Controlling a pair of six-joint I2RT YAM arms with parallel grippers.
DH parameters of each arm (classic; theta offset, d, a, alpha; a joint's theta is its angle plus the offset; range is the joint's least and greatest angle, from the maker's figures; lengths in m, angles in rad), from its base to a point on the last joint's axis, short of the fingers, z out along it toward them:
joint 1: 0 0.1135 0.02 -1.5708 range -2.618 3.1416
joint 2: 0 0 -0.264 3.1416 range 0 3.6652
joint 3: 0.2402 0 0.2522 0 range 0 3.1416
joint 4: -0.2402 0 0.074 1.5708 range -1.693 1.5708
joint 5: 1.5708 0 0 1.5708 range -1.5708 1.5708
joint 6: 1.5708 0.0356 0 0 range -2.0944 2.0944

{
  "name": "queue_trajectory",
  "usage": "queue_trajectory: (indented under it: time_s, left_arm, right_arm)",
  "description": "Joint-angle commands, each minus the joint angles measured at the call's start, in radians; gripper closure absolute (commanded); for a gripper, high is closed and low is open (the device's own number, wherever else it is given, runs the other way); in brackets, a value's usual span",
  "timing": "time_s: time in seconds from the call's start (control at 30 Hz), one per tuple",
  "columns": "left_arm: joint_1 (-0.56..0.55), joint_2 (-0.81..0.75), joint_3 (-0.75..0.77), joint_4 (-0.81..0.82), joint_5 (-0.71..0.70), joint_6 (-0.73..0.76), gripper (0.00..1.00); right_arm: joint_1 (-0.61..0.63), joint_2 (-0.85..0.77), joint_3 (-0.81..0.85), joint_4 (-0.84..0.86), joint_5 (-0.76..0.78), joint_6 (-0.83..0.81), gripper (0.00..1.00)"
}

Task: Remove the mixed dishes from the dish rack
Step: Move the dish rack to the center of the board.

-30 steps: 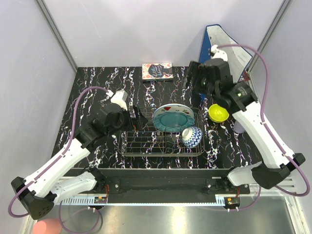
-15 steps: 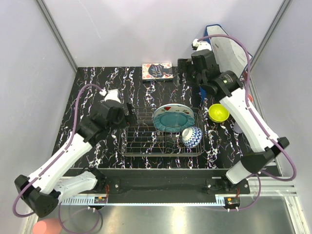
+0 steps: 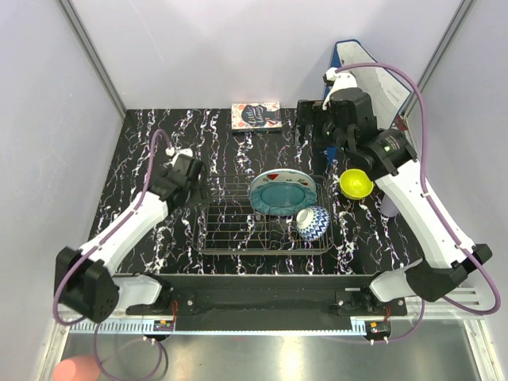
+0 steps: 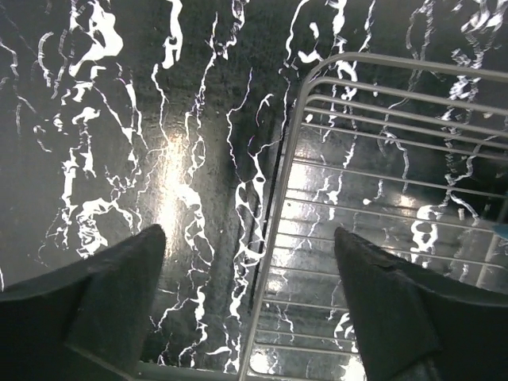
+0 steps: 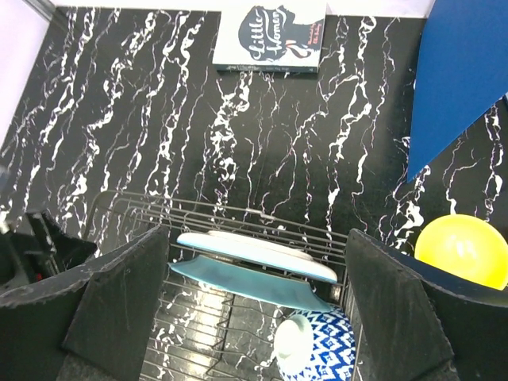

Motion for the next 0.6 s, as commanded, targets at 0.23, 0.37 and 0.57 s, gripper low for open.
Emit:
queue_trajectory:
  time_s: [0.23, 0.37, 0.57]
  left_arm:
    - [0.028, 0.128, -0.028, 0.113, 0.090, 0.061, 0.78]
    - [0.039, 0.153, -0.013, 0.110, 0.085, 0.066, 1.00]
    - [0.092, 0.179, 0.042, 0.102, 0.055, 0.093, 1.00]
  right_arm:
    - [0.003, -0.048, -0.071, 0.060, -0.010, -0.028, 0.00]
    - [0.002, -0.059, -0.108, 0.074, -0.009, -0.025, 0.00]
    - [0.002, -0.065, -0.133, 0.080, -0.017, -0.019, 0.00]
